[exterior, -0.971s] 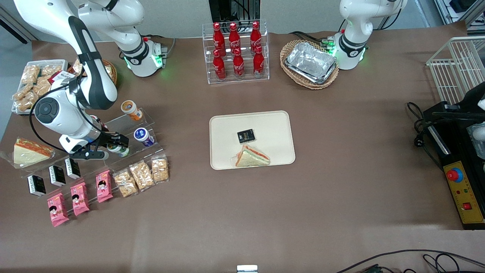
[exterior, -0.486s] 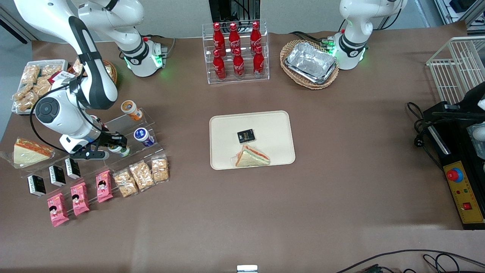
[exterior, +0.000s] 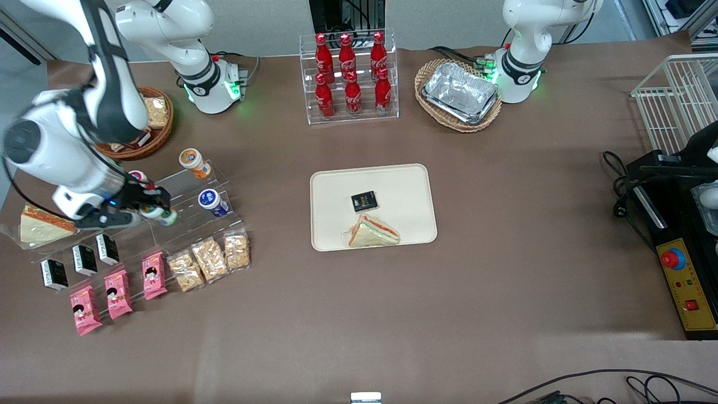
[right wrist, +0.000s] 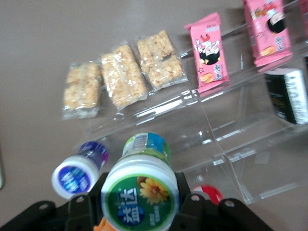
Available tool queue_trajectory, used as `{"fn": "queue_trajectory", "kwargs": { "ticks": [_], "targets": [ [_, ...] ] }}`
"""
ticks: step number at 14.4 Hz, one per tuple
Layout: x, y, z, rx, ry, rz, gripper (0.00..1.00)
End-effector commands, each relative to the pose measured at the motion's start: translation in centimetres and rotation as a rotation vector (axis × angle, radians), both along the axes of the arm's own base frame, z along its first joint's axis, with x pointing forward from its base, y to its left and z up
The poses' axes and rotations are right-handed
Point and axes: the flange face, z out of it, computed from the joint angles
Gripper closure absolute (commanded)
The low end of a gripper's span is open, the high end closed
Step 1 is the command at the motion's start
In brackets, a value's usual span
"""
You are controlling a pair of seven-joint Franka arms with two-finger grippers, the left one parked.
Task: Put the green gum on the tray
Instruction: 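Close the right gripper on the gum bottle and lift it, then carry the held gum bottle over the cream tray beside the black packet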
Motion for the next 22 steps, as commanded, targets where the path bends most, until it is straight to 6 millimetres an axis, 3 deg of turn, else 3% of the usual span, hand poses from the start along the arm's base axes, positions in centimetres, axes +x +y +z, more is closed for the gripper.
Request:
{"fn": "queue_trajectory", "kwargs": {
  "ticks": [1, 3, 6, 12, 14, 17, 19, 22],
  "targets": [
    [1.0, 0.1, 8.7, 0.013, 0.048, 0.021, 0.7],
    [0.9, 0.9, 12.0, 0.025, 0.065, 0.026, 0.72],
    [0.7, 5.4, 15.3, 0.011, 0.058, -0.008, 0.73],
    [-2.1, 19.8, 16.6, 0.032, 0.065, -0.162, 0.74],
    [-3.4, 25.0, 15.7, 0.032, 0.081, -0.2, 0.74],
    [-3.8, 30.7, 13.6, 0.067, 0.066, -0.222, 0.74],
    [-3.7, 33.7, 10.6, 0.082, 0.082, -0.247, 0.74],
    [-4.9, 37.6, 4.6, 0.08, 0.085, -0.227, 0.74]
  ]
}}
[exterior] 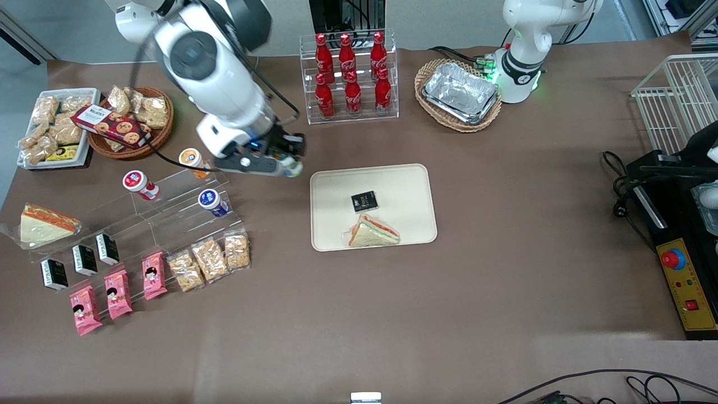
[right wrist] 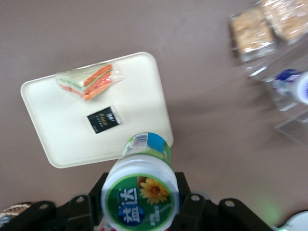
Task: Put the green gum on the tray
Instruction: 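Carry the held gum bottle over the cream tray beside the black packet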
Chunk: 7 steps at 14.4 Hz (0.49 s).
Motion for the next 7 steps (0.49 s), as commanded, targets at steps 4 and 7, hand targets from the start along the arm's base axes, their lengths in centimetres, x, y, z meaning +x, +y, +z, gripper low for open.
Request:
{"fn": "queue_trajectory", "kwargs": {
  "ticks": [4, 7],
  "targets": [
    [-2.5, 4.5, -13.6, 0.008, -0.017, -0.008, 0.74],
    [-4.5, 5.4, -19.2, -0.004, -0.014, 0.036, 0.74]
  ]
}}
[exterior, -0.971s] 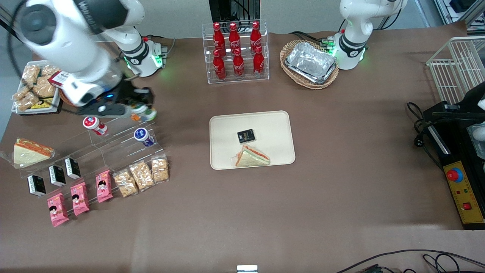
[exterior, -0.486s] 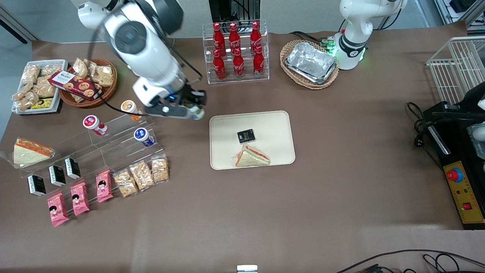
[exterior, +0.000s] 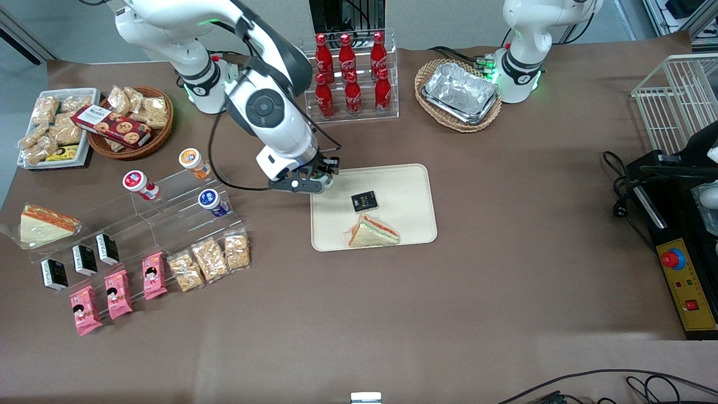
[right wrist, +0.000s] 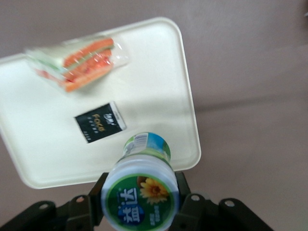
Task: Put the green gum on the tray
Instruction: 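Carry the held gum bottle over the cream tray beside the black packet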
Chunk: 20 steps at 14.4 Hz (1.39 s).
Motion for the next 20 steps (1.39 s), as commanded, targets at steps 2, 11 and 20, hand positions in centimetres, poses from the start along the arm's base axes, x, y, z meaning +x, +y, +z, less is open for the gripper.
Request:
{"fn": "queue_trajectory", "kwargs": {
  "ticks": [2, 11, 20],
  "targets": [
    [-2.8, 0.8, -6.4, -0.026, -0.006, 0.033, 0.74],
    [-4.0, 1.2, -12.9, -0.088, -0.031, 0.066, 0.74],
    [-3.9, 1.1, -14.1, -0.078, -0.034, 0.044, 0.01]
  ]
}}
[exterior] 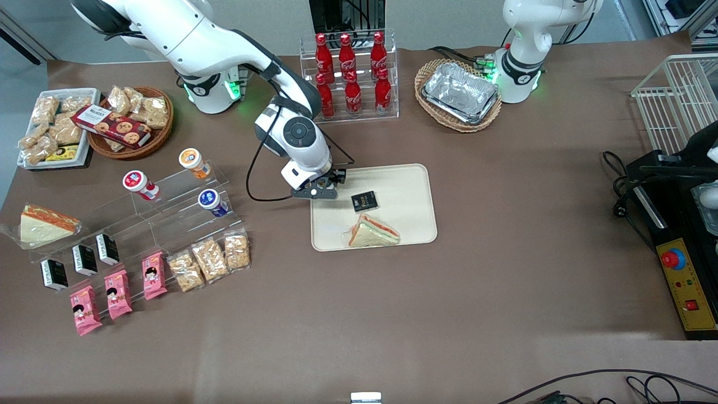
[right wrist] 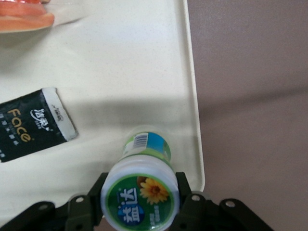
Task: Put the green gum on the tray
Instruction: 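Carry the held gum bottle over the cream tray beside the black packet, then lower the gum bottle onto the tray and open the right gripper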
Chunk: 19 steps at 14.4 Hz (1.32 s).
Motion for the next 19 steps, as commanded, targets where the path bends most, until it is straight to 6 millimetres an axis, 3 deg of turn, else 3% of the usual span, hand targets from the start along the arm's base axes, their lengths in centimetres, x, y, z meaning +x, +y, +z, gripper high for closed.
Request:
{"fn": "queue_trajectory", "kwargs": {
  "ticks": [1, 9, 11, 13, 15, 19],
  "targets": [
    [0.0, -0.1, -0.4, 0.001, -0.02, -0.015, 0.0],
    [0.2, -0.2, 0.0, -0.003, -0.022, -0.018, 0.0],
    [0.6, -0.4, 1.2, -0.005, -0.042, -0.023, 0.0],
    [1.0, -0.9, 4.0, -0.042, -0.061, -0.02, 0.0],
    [1.6, -1.5, 8.1, -0.071, -0.094, -0.031, 0.0],
    [4.5, -3.8, 16.2, -0.138, -0.126, -0.029, 0.0]
  ]
}}
